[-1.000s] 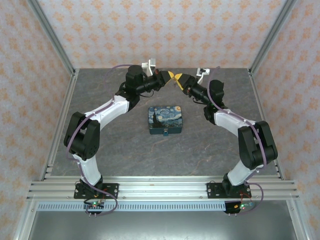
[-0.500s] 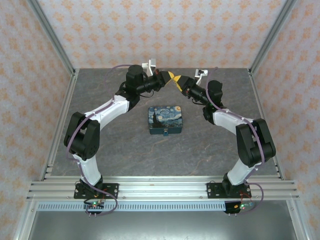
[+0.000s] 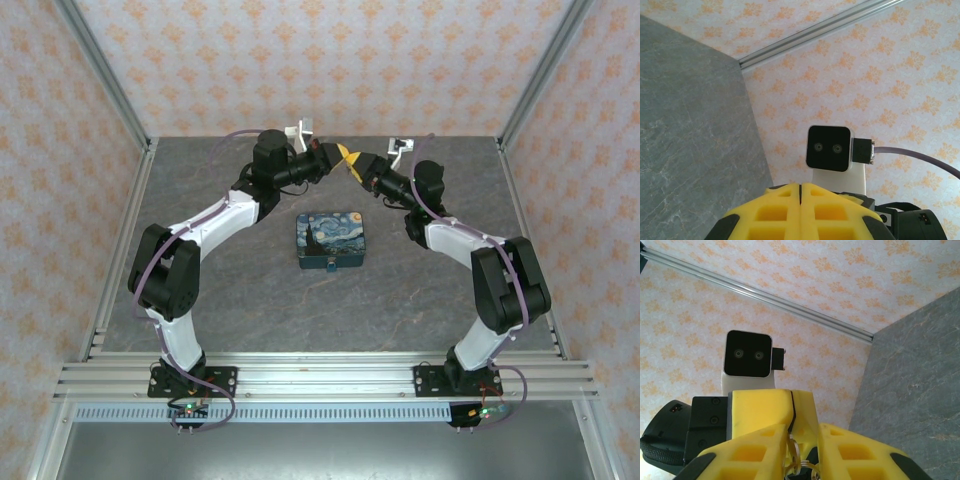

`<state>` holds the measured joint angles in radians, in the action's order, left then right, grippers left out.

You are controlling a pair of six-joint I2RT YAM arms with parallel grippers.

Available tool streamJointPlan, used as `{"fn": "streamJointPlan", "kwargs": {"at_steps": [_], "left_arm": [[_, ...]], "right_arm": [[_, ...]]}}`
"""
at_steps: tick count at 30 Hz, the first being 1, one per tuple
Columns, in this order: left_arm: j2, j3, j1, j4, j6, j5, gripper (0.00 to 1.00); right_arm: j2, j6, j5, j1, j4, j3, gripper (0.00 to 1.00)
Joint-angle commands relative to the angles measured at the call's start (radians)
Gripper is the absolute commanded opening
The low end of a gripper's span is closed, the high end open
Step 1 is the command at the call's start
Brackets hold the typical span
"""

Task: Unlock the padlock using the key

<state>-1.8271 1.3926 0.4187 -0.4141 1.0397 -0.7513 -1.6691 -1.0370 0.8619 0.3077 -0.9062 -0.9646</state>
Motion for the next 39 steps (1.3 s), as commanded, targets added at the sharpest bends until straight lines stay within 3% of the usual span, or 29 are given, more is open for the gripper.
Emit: {"fn": "streamJointPlan", "kwargs": {"at_steps": [1,7,14,24,34,36,39], "left_arm": [[-0.006,0.027,0.009,-0.002,-0.016,-0.018,0.00],[-0.001,0.028,0.008,0.006,-0.026,-0.013,0.00],[0.008,0.023,0.008,0.015,-0.037,0.007,0.00],[0.064,-0.038,0.007,0.011,-0.055,0.098,0.00],[0.052,-0.008,0.008,0.067,-0.055,0.099,0.00],[0.048,0.013,0.007,0.110,-0.062,0.104,0.22],[0.053,0.038,0.002,0.172,-0.089,0.116,0.46]], "right_arm": [[-0.008,0.007,0.026,0.013,-0.048,-0.040,0.20],[-0.008,0.010,0.026,0.014,-0.041,-0.037,0.16],[0.000,0.016,0.016,0.016,-0.039,-0.015,0.00],[0.018,0.043,-0.041,0.014,0.006,0.021,0.00],[0.015,0.032,-0.028,0.014,-0.003,0.010,0.00],[0.019,0.034,-0.022,0.014,-0.003,0.012,0.00],[0.031,0.037,-0.020,0.014,0.002,0.020,0.00]]}}
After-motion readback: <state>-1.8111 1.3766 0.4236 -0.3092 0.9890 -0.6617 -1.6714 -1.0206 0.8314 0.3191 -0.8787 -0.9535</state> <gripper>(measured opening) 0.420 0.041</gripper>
